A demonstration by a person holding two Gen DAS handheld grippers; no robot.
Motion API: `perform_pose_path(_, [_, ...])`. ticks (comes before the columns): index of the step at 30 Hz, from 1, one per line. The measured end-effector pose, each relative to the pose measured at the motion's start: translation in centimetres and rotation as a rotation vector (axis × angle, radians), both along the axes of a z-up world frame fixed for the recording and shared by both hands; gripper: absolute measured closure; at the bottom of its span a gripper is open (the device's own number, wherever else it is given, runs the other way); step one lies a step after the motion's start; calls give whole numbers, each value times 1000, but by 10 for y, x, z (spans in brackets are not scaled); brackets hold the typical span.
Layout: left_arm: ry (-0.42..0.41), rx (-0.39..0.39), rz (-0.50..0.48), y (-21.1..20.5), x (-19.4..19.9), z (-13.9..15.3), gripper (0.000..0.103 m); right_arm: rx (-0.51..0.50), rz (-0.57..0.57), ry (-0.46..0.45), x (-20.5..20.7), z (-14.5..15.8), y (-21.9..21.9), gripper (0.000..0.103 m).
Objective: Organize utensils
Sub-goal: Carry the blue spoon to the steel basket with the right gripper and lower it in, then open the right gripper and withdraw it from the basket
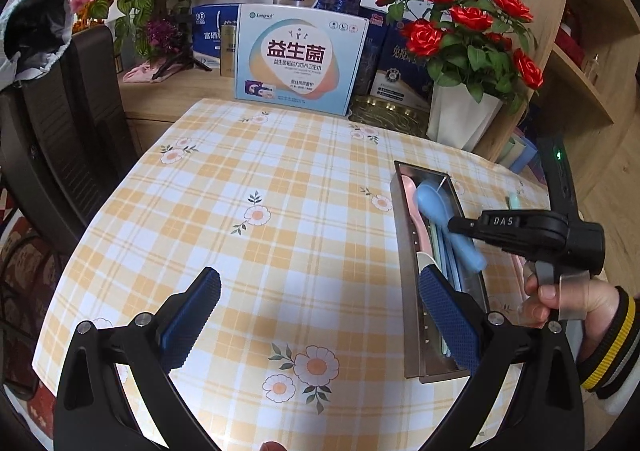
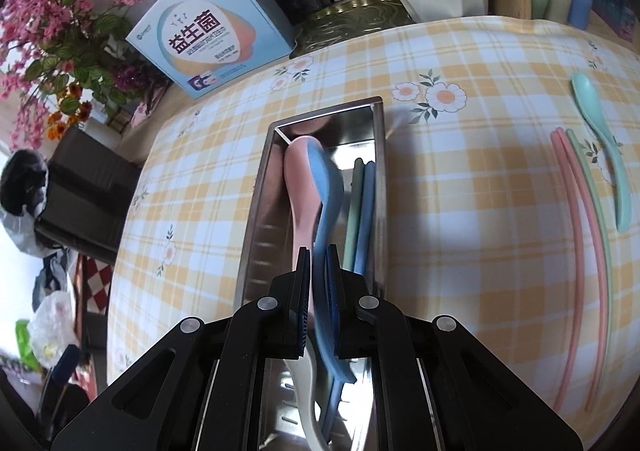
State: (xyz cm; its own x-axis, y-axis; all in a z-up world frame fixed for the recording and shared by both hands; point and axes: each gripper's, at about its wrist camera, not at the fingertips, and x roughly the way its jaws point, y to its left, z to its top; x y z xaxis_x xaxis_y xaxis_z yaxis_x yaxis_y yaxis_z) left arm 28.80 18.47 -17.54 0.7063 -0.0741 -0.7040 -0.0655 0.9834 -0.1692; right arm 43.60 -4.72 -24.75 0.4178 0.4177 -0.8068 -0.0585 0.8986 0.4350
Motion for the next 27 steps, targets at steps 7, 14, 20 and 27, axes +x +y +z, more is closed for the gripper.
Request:
perform_pose_path(7, [-8,3,-12,-8,0,8,6,19,-20,-13,-9,5,-13,94])
perform_pose_path(14, [-21,6,-37,-24,1,15,6,-17,-44,-121,-35,29,-41,94])
perform_pose_path(20, [-33,20,-56,-42,5,24,6,-72,-79,-210,-56,43,-76,94])
perform_pose_path(27, [-36,33,-90,-66,8,33,6,-119,-70,-319,-84,52,-121,94])
